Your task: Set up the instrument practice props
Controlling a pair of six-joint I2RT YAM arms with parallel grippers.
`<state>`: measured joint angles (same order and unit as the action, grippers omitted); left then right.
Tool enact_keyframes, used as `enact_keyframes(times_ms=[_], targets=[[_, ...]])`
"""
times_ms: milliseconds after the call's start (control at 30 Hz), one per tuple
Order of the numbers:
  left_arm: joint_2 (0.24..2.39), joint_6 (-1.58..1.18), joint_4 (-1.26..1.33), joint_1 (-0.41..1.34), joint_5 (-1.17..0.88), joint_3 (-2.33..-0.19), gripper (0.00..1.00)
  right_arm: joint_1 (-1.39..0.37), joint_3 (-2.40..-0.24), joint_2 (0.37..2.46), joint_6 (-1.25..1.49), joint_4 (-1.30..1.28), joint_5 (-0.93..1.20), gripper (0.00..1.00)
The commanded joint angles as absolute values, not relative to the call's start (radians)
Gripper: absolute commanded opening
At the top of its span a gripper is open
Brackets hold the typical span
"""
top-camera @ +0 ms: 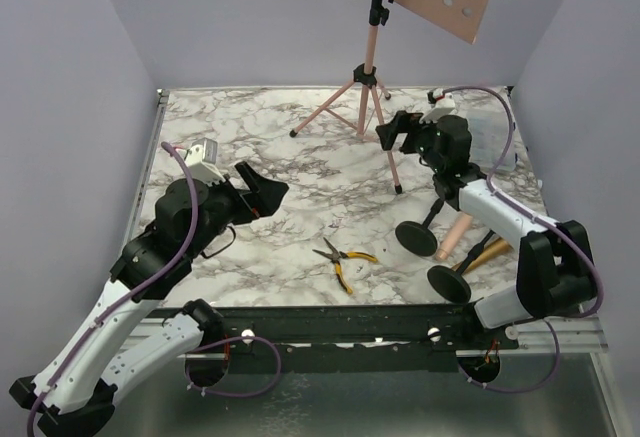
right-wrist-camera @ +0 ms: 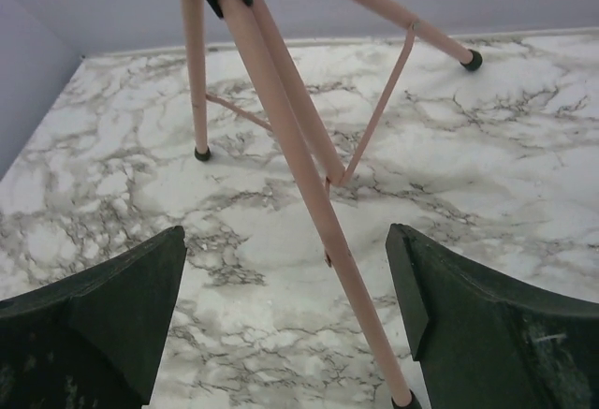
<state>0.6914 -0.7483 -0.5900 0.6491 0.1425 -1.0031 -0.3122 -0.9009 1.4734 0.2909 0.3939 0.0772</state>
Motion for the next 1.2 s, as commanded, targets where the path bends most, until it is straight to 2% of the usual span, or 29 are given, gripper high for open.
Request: enact_keyframes(times_ms=[0,167,267,400,533,800,867,900,933,1033,1100,1167], targets=[[0.645,-0.768,-0.575,0.645,0.121,-0.985,0.99,-0.308,-0.951,1.443,0.331,0.3,0.03,0.95],[0.65,-0.762,-0.575,0.646,0.108,-0.966,0.99,-0.299,-0.826,1.329,0.304,0.224,-0.269,0.98],[0.667,-0.748,-0.574,0.645,0.097,-0.969,0.99,-0.234,-0.754,1.289,0.356,0.169,-0.348,0.98],[0.683,-0.736,-0.566,0.646,0.089,-0.971,0.99,-0.019,-0.733,1.327,0.595,0.007,-0.171,0.97],[0.689,-0.741,-0.552,0.646,0.075,-0.963,0.99,0.025,-0.827,1.5,0.73,-0.185,-0.11,0.93],[0.651,-0.768,-0.546,0.646,0.058,-0.945,0.99,0.025,-0.792,1.627,0.765,-0.063,0.044,0.87],[0.65,-0.769,-0.546,0.646,0.057,-0.946,0.99,0.024,-0.798,1.639,0.76,-0.063,0.031,0.79],[0.654,-0.768,-0.547,0.645,0.055,-0.95,0.99,0.025,-0.799,1.635,0.753,-0.068,0.019,0.7],[0.655,-0.768,-0.548,0.646,0.052,-0.955,0.99,0.024,-0.803,1.62,0.747,-0.072,0.012,0.57],[0.659,-0.77,-0.548,0.646,0.053,-0.96,0.99,0.025,-0.821,1.537,0.739,-0.121,-0.04,0.33],[0.667,-0.766,-0.547,0.646,0.054,-0.962,0.99,0.025,-0.823,1.445,0.751,-0.15,-0.094,0.03],[0.674,-0.763,-0.547,0.646,0.051,-0.966,0.99,0.025,-0.801,1.331,0.755,-0.132,-0.122,0.0]])
